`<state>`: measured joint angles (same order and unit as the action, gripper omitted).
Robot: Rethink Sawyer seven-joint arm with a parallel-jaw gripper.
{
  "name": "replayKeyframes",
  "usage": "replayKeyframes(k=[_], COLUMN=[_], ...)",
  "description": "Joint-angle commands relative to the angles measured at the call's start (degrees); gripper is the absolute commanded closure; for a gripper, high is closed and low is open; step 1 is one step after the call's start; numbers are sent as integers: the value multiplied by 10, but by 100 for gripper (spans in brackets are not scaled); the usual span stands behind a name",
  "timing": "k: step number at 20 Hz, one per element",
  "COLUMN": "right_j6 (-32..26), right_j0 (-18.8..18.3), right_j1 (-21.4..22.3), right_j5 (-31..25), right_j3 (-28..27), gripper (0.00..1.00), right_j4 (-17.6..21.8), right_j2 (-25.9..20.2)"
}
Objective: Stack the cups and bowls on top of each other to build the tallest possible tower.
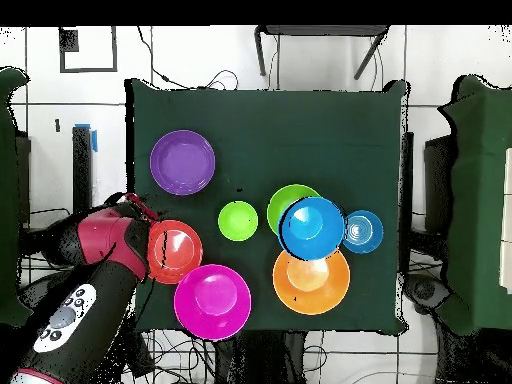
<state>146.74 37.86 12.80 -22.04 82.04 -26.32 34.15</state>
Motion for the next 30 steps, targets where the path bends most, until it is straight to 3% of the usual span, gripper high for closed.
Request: replayKeyframes(k=[1, 15, 30], right_j6=[134, 143, 123], right_j0=[9, 38, 26], right_j1=[-58, -35, -50], right_j5=[20, -19, 54], right_j3=[4, 27, 74], gripper=[0, 0, 0], right_j4=[-19, -33, -32], right_j2=[-20, -24, -67])
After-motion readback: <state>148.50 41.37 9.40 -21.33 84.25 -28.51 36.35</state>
